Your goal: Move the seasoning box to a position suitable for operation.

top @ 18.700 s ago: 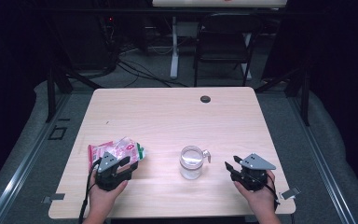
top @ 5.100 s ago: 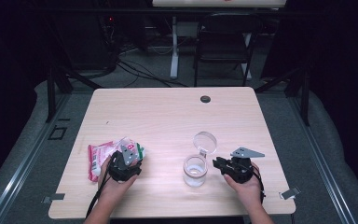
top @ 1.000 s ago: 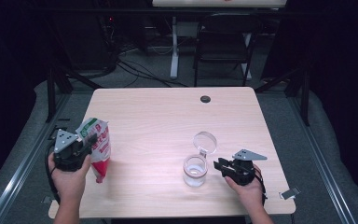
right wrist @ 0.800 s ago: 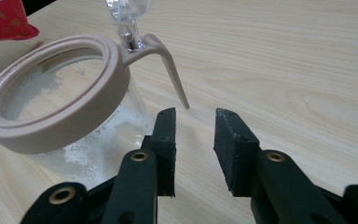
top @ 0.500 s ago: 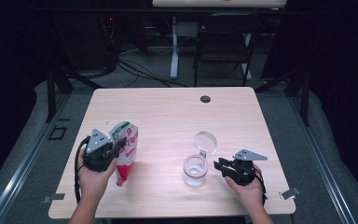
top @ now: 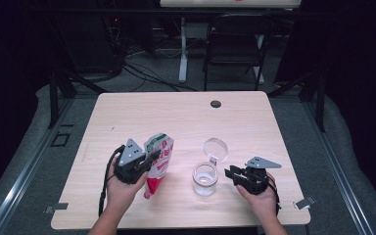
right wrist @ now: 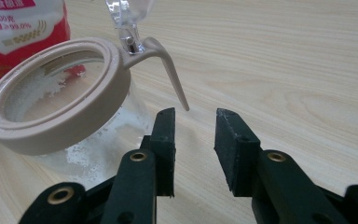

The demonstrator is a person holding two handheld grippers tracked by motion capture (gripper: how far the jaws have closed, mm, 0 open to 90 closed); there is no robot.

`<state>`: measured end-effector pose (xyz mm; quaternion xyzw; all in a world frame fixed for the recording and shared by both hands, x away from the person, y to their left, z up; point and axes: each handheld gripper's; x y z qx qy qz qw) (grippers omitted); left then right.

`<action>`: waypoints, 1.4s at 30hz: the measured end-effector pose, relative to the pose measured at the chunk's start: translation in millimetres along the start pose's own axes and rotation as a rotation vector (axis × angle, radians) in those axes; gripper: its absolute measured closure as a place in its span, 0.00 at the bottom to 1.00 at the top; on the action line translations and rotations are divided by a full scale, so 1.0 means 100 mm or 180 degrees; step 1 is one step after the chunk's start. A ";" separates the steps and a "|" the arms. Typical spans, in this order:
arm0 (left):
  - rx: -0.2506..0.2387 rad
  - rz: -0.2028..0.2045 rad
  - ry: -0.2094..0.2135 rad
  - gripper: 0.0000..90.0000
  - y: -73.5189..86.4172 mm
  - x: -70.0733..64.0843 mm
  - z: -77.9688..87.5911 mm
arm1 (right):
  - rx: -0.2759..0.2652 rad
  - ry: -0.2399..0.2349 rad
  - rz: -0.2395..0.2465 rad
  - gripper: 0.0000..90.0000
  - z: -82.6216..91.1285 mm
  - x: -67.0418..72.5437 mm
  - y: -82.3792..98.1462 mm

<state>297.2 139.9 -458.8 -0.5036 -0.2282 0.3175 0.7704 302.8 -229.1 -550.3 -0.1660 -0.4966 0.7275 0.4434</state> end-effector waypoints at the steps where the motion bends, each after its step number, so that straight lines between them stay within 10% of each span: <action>1: -0.0013 -0.0014 0.0047 1.00 0.01 -0.03 -0.01 | -0.0007 -0.0003 -0.0006 0.76 0.00 0.00 0.00; 17: 0.0049 0.0113 0.0408 1.00 0.17 -0.19 -0.04 | -0.0255 -0.0143 0.0103 0.74 0.20 0.12 -0.08; 27: 0.0160 0.0013 0.0452 1.00 0.28 -0.34 -0.09 | -0.0362 -0.0256 0.0609 0.75 0.34 0.37 -0.26; 42: 0.0194 0.0073 0.0480 1.00 0.40 -0.45 -0.10 | -0.0314 -0.0629 0.0756 0.76 0.21 0.63 -0.53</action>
Point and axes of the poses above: each handheld gripper's, and its own axes: z roughly backward along the jaws, y roughly out of its underside, x roughly to its left, and after that the axes turned 5 degrees about -x, right-handed
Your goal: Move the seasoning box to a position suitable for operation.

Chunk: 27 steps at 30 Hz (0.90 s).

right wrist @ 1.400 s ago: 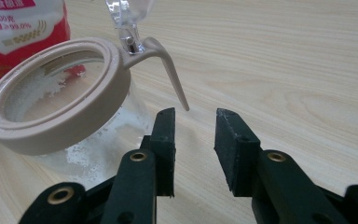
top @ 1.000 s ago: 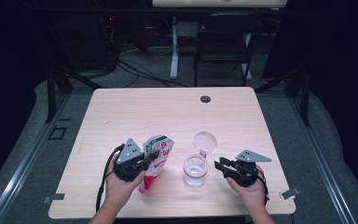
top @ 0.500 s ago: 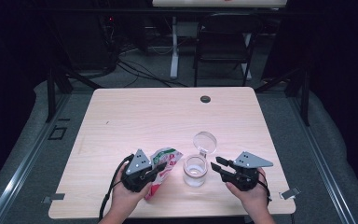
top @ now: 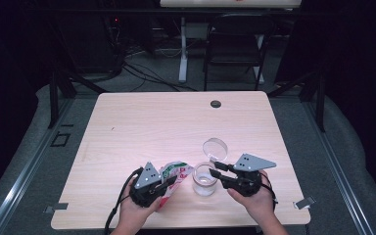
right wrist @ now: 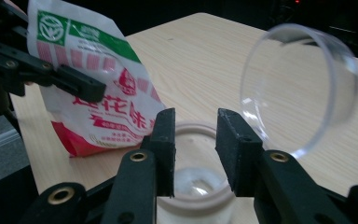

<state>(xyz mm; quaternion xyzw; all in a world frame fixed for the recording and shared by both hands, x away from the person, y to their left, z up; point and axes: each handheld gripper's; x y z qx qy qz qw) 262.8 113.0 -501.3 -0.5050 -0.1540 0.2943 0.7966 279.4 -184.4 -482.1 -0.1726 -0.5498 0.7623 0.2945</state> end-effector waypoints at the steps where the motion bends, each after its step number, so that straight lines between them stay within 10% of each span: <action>1: -0.0001 -0.0006 0.0004 1.00 0.00 -0.01 0.00 | 0.0017 -0.0083 0.0043 0.76 -0.06 0.02 -0.05; 11: -0.0083 0.0129 0.0074 0.97 0.04 0.02 0.02 | 0.0075 -0.0469 0.0204 0.70 -0.39 0.14 -0.19; 27: -0.0057 0.0035 0.0068 0.88 0.09 -0.08 0.06 | 0.0247 -0.0617 0.0390 0.59 -0.62 0.17 -0.14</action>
Point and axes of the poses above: each handheld gripper's, and its own axes: z roughly backward along the jaws, y roughly out of its underside, x roughly to its left, and after that the axes turned 5 degrees about -x, right-handed
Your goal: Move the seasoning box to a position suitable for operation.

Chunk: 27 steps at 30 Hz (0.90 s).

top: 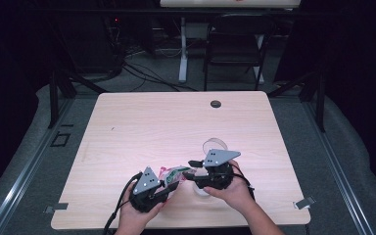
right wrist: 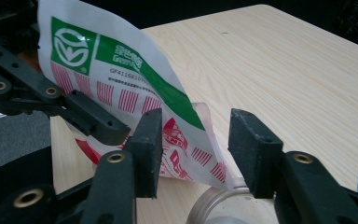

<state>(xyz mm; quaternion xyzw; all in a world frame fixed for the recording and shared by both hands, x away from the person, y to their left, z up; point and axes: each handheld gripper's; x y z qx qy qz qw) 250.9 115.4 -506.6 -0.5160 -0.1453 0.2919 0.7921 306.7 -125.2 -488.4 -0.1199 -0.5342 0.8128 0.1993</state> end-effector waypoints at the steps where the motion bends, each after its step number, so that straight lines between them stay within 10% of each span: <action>1: -0.0004 -0.0005 -0.0008 0.87 0.01 -0.01 0.02 | 0.0006 -0.0049 -0.0008 0.58 0.00 0.00 0.00; 16: -0.0001 -0.0023 0.0002 0.96 0.06 -0.01 0.09 | 0.0111 -0.0233 0.0120 0.61 -0.14 0.07 -0.01; 27: -0.0021 0.0023 -0.0077 0.93 0.09 0.02 0.08 | 0.0309 -0.0192 0.0216 0.97 -0.14 0.07 0.01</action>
Point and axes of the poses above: each handheld gripper's, and its own axes: z roughly backward along the jaws, y roughly out of its underside, x roughly to its left, and after that the axes turned 5 degrees about -x, right-handed
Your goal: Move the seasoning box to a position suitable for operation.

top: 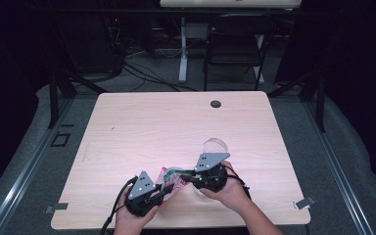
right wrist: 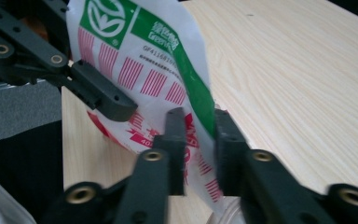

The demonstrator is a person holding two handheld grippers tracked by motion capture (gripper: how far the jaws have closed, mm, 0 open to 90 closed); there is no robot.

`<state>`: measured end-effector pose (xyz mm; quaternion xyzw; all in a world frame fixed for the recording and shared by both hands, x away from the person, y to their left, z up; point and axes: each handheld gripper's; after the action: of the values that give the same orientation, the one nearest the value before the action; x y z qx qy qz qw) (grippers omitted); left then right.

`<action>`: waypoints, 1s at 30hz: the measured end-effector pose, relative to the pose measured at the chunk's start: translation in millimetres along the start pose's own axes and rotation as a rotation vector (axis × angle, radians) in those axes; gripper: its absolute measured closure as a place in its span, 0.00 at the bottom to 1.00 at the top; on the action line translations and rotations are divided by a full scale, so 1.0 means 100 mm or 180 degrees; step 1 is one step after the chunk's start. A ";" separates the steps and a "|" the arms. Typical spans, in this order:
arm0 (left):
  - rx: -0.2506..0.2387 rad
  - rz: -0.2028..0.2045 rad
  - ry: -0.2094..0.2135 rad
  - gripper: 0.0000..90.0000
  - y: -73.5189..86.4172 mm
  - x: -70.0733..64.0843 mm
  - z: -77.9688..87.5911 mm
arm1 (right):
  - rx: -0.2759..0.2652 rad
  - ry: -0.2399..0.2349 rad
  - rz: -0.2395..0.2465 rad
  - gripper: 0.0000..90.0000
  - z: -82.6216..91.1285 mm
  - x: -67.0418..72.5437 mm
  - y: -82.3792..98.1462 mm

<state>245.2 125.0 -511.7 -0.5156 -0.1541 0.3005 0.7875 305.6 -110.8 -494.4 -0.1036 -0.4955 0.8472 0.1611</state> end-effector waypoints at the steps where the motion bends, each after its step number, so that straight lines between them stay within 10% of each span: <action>1: -0.0010 0.0002 -0.0024 0.93 0.01 0.00 0.00 | 0.0000 0.0000 0.0000 0.97 0.00 0.00 0.00; 12: 0.0032 0.0040 -0.0451 0.58 0.12 -0.01 0.04 | -0.0047 0.0077 0.0037 1.00 0.00 0.05 -0.02; 20: 0.0205 0.0077 -0.0457 0.33 0.26 -0.01 -0.07 | -0.0100 0.0063 0.0031 1.00 0.00 0.07 -0.05; 30: 0.0341 0.0062 -0.0746 0.28 0.40 0.07 -0.18 | -0.0156 0.0033 0.0018 1.00 0.00 0.07 -0.03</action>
<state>247.5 127.7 -556.4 -0.4357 -0.2237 0.3741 0.7875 299.8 -106.7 -491.4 -0.1133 -0.5150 0.8348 0.1586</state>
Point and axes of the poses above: each handheld gripper's, and its own axes: z roughly backward along the jaws, y roughly out of its underside, x roughly to its left, and after that the axes turned 5 degrees about -x, right-handed
